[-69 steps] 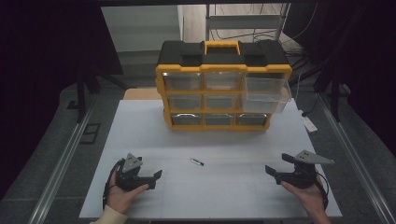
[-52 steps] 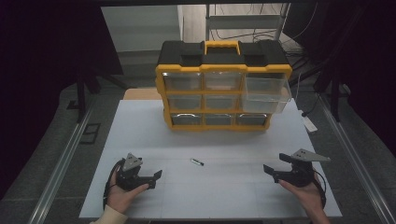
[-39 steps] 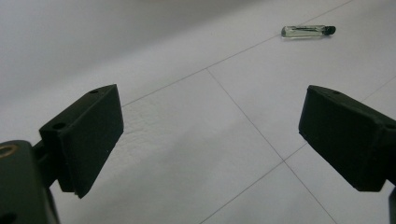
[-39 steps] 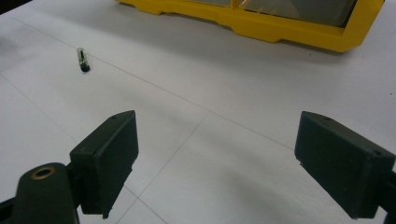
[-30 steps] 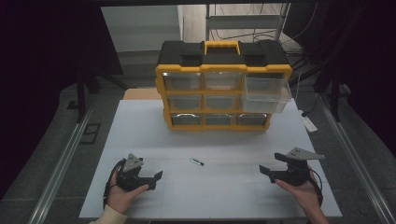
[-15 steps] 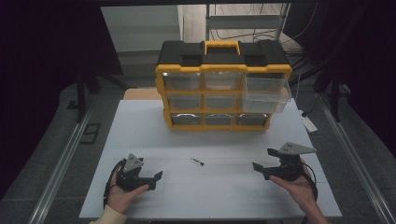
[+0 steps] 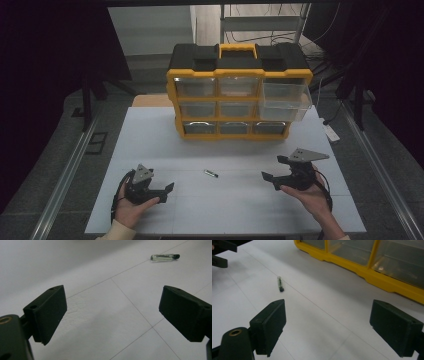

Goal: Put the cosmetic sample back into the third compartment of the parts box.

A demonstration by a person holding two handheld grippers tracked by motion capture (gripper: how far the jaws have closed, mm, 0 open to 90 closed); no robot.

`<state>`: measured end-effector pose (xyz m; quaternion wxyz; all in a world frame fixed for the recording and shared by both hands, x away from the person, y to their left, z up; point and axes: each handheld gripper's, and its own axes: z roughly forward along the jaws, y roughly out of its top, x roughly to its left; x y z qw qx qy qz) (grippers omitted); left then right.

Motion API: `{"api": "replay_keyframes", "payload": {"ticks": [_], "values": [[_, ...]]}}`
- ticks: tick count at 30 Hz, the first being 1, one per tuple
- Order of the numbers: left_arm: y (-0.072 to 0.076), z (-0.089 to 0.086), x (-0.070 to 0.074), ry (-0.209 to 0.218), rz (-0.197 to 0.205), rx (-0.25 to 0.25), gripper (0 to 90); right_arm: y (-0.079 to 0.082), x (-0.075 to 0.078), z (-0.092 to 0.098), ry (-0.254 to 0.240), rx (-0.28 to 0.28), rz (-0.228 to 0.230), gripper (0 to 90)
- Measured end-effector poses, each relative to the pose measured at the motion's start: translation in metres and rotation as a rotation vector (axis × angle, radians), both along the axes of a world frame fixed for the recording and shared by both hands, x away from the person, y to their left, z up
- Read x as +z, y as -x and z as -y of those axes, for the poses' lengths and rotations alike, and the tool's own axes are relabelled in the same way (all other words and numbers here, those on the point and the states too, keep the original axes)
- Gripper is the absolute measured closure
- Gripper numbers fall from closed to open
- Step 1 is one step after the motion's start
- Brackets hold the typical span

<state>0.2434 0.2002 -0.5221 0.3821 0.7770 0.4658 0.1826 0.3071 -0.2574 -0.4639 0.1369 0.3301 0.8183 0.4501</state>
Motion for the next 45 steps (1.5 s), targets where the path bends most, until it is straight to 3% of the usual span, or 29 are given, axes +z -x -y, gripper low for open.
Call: {"api": "replay_keyframes", "payload": {"ticks": [13, 45], "values": [[0.000, -0.001, 0.001, -0.002, 0.003, 0.004, 8.2, -0.004, 0.008, -0.025, 0.011, 0.040, 0.035, 14.8], [0.001, 0.001, 0.002, -0.005, 0.005, -0.014, 8.4, -0.021, 0.013, -0.071, 0.056, 0.115, 0.015, 14.9]]}}
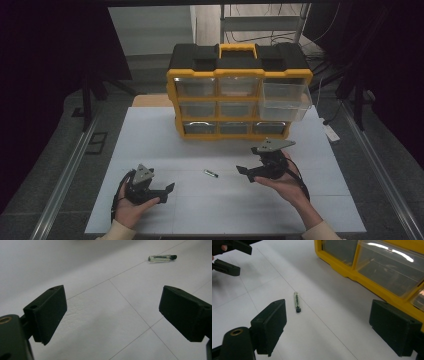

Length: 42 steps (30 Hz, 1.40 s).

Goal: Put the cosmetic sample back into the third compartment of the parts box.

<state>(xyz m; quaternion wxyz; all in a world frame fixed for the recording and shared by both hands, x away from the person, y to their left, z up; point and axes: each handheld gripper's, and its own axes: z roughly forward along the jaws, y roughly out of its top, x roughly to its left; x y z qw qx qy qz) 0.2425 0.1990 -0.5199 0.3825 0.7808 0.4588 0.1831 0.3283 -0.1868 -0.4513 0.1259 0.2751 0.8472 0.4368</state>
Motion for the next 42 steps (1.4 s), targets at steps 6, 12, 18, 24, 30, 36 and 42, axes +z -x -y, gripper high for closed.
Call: {"api": "replay_keyframes", "payload": {"ticks": [6, 12, 18, 24, 30, 36, 42], "values": [[0.000, 0.000, 0.000, 0.010, -0.002, -0.004, 8.5, -0.002, 0.001, -0.006, 0.003, 0.012, 0.002, 14.9], [0.000, 0.000, 0.000, 0.013, -0.003, -0.004, 8.5, -0.005, 0.002, -0.015, 0.017, 0.030, 0.003, 14.9], [0.000, 0.000, 0.000, 0.008, -0.001, -0.009, 8.6, -0.009, 0.001, -0.025, 0.023, 0.045, 0.001, 15.0], [0.000, 0.001, -0.001, 0.010, -0.004, -0.008, 8.6, -0.012, -0.001, -0.033, 0.030, 0.065, -0.003, 15.4], [-0.001, 0.001, -0.001, 0.009, -0.005, -0.016, 8.7, -0.015, -0.004, -0.042, 0.042, 0.083, -0.018, 15.4], [0.000, 0.001, -0.001, 0.014, -0.004, -0.016, 8.7, -0.018, -0.010, -0.052, 0.071, 0.106, -0.029, 15.4], [0.000, 0.001, -0.001, 0.013, -0.004, -0.019, 8.7, -0.021, -0.017, -0.065, 0.104, 0.141, -0.052, 15.9]]}}
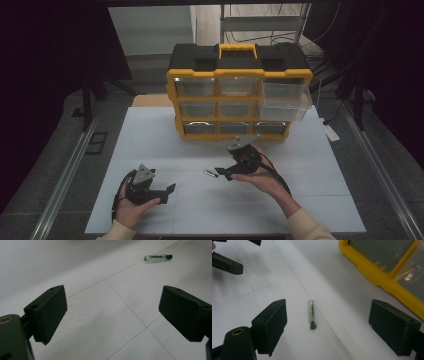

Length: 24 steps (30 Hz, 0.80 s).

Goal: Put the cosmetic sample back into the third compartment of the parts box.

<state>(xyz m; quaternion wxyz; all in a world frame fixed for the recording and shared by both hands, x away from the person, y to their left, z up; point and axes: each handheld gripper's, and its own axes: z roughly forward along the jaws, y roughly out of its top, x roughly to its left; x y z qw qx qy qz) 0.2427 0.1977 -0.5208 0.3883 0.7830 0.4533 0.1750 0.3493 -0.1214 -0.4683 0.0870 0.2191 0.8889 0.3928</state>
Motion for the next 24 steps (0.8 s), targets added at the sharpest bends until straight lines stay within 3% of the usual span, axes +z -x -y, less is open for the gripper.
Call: {"api": "replay_keyframes", "payload": {"ticks": [17, 24], "values": [[0.001, 0.001, 0.000, -0.002, 0.000, -0.003, 8.8, -0.007, -0.012, -0.023, 0.050, 0.044, -0.035, 16.2], [0.002, 0.002, 0.000, -0.007, 0.000, -0.006, 8.8, -0.010, -0.019, -0.033, 0.094, 0.048, -0.051, 17.0]]}}
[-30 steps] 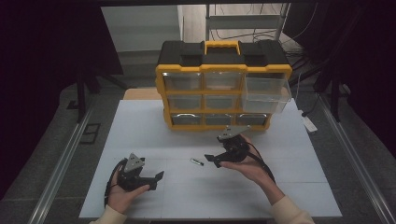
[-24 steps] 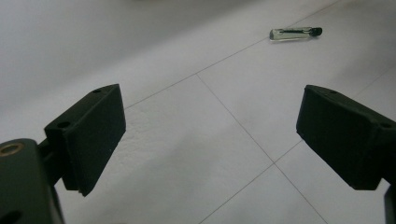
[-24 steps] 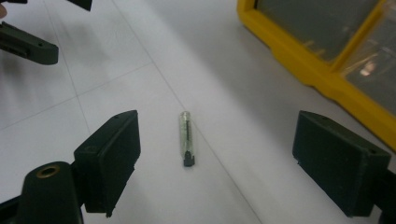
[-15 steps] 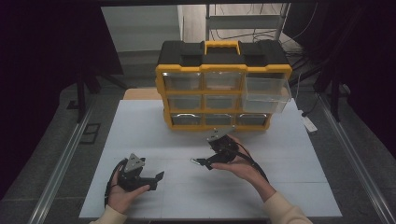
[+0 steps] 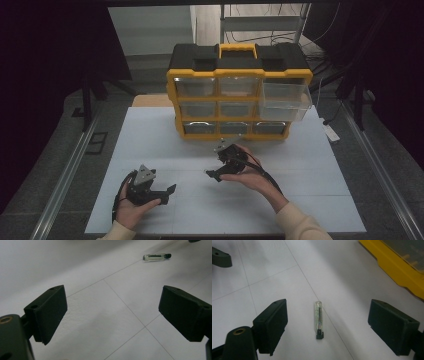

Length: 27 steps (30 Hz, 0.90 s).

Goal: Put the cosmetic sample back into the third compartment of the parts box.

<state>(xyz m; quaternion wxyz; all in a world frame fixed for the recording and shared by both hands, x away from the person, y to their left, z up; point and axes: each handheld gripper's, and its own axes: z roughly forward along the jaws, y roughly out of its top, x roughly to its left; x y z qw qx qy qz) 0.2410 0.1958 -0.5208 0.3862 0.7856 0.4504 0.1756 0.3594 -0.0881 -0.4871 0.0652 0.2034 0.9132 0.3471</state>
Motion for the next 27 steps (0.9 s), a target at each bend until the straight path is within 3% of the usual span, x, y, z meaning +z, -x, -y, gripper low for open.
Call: {"api": "replay_keyframes", "payload": {"ticks": [17, 27], "values": [[0.000, 0.001, 0.000, -0.007, -0.002, -0.004, 8.9, -0.006, -0.020, -0.017, 0.100, 0.023, -0.017, 23.2], [0.000, 0.000, -0.001, -0.010, -0.002, -0.003, 9.0, -0.003, -0.029, -0.025, 0.160, 0.037, -0.008, 36.4]]}}
